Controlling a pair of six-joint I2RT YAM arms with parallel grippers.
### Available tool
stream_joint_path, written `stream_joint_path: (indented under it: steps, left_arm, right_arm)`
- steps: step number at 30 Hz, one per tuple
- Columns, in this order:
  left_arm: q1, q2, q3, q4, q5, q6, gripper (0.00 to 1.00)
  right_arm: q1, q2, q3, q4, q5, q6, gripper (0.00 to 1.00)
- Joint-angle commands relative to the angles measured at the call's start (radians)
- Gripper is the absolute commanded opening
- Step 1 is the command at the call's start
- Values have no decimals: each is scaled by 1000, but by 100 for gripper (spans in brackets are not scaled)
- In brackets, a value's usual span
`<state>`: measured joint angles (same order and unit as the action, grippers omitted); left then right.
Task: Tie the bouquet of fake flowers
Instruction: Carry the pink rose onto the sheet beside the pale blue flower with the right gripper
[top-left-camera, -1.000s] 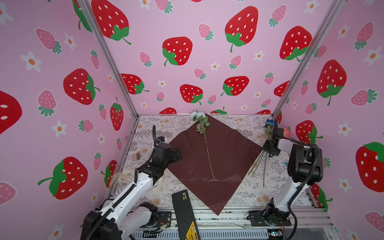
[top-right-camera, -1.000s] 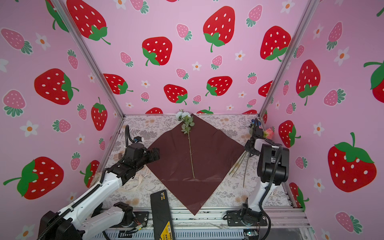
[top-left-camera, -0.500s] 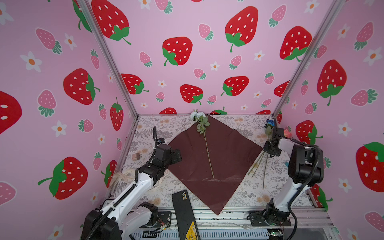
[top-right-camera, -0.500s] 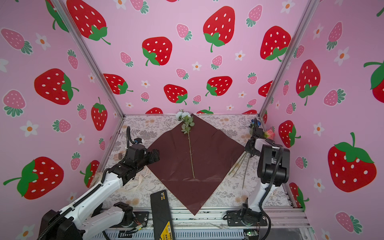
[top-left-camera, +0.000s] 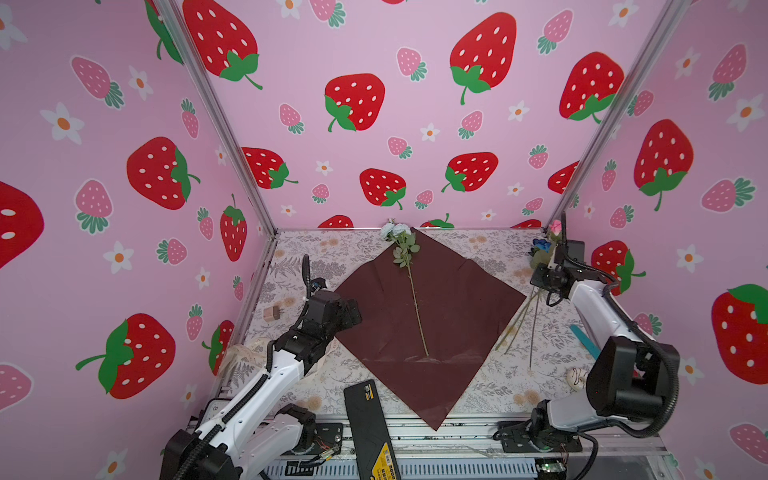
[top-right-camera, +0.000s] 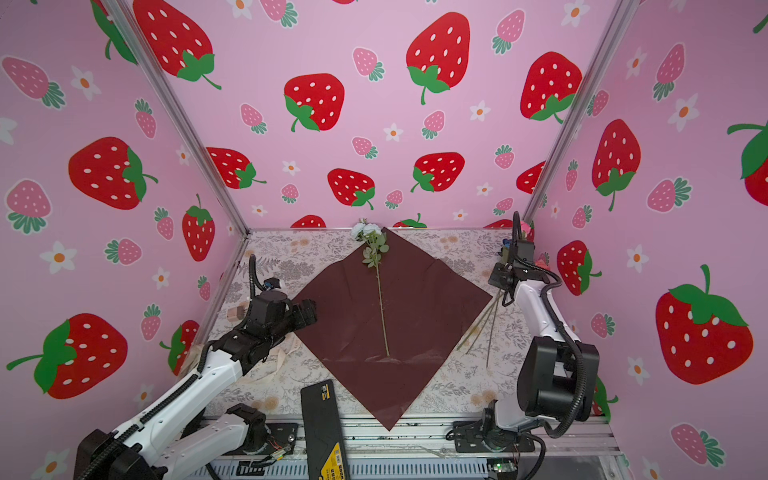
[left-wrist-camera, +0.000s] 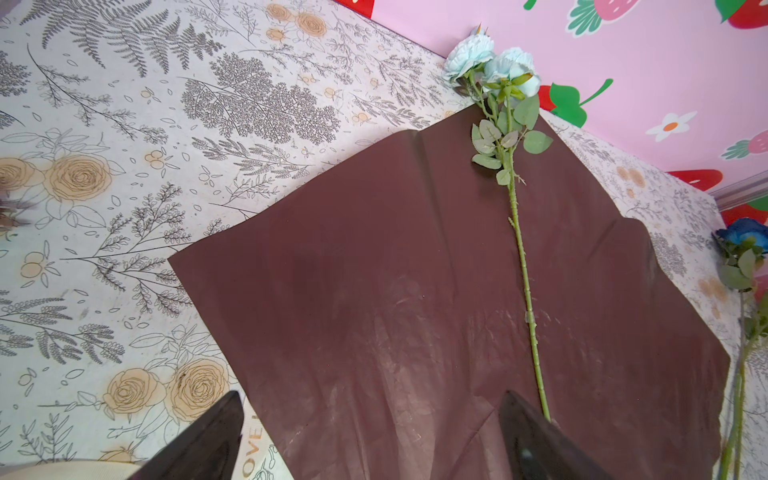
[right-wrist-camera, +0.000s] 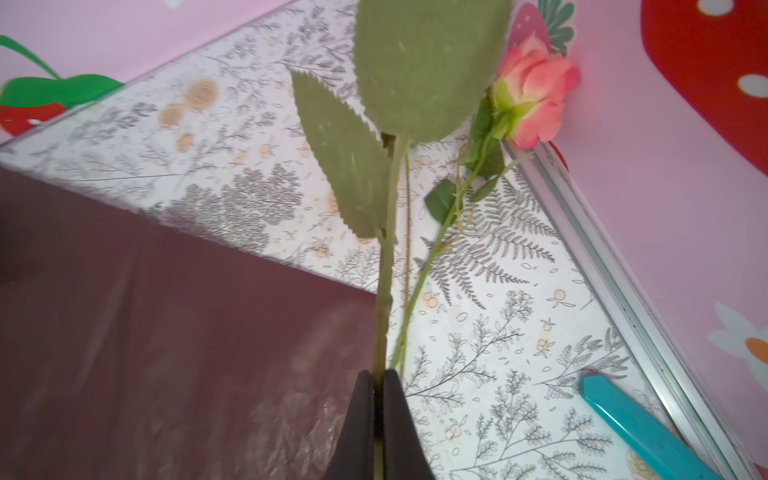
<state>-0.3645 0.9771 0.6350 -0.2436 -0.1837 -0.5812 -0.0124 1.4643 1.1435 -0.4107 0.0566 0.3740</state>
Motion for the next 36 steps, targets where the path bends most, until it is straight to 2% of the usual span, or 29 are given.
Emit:
stream_joint_path:
  steps: [1, 8, 12, 17, 27, 36]
  left_arm:
    - [3, -16, -15, -8, -23, -23, 97]
    - [4, -17, -17, -10, -11, -28, 97]
    - [3, -20, -14, -17, -8, -26, 97]
    - [3, -18, -14, -21, -4, -29, 97]
    - [4, -20, -14, -39, 3, -26, 97]
    - [6, -20, -14, -51, -11, -20, 97]
  right_arm:
    - [73, -47, 7, 26, -92, 49, 0]
    - [302, 8, 12, 153, -133, 200, 0]
    - [429, 117, 65, 210, -141, 253, 0]
    - [544, 306, 216, 213, -152, 288, 0]
    - [584, 634, 542, 151, -146, 322, 0]
    - [582, 816, 684, 110, -169, 361, 0]
